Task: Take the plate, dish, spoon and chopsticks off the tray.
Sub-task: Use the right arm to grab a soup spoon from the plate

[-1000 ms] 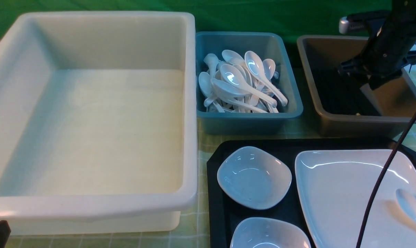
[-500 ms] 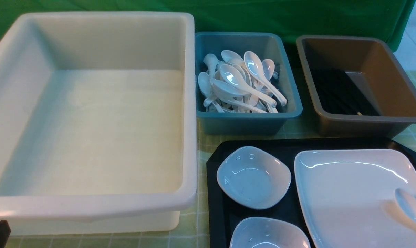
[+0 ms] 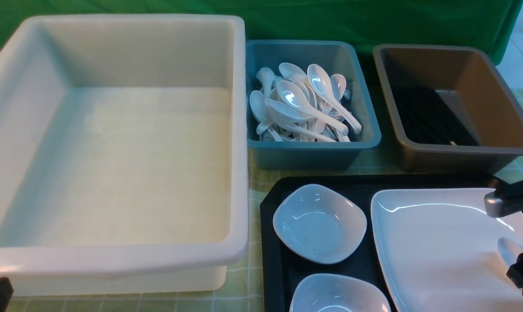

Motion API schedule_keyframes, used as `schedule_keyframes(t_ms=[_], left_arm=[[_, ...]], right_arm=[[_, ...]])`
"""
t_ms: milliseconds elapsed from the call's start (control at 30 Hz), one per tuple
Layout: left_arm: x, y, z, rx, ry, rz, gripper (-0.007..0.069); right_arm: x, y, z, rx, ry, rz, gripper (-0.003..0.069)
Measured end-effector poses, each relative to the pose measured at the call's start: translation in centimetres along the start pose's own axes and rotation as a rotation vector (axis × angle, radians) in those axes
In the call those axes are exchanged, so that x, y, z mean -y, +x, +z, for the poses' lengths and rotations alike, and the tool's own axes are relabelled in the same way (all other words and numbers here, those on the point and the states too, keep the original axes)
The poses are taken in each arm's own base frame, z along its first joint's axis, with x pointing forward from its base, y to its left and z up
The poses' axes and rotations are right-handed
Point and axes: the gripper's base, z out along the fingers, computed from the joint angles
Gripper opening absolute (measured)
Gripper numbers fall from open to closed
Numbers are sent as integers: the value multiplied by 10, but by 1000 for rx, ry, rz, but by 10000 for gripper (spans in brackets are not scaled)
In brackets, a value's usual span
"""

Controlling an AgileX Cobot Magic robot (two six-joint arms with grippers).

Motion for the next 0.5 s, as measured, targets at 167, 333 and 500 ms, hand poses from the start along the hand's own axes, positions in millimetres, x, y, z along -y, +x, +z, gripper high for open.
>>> schedule_keyframes(t_ms=[167, 333, 500], left_arm=[[0, 0, 0, 0, 0, 0, -1], [0, 0, 0, 0, 0, 0, -1], [0, 0, 0, 0, 0, 0, -1]], right_arm=[[3, -9, 16, -61, 23, -35, 372], [6, -17, 21, -80, 37, -81, 372], [6, -19, 22, -77, 38, -96, 372]])
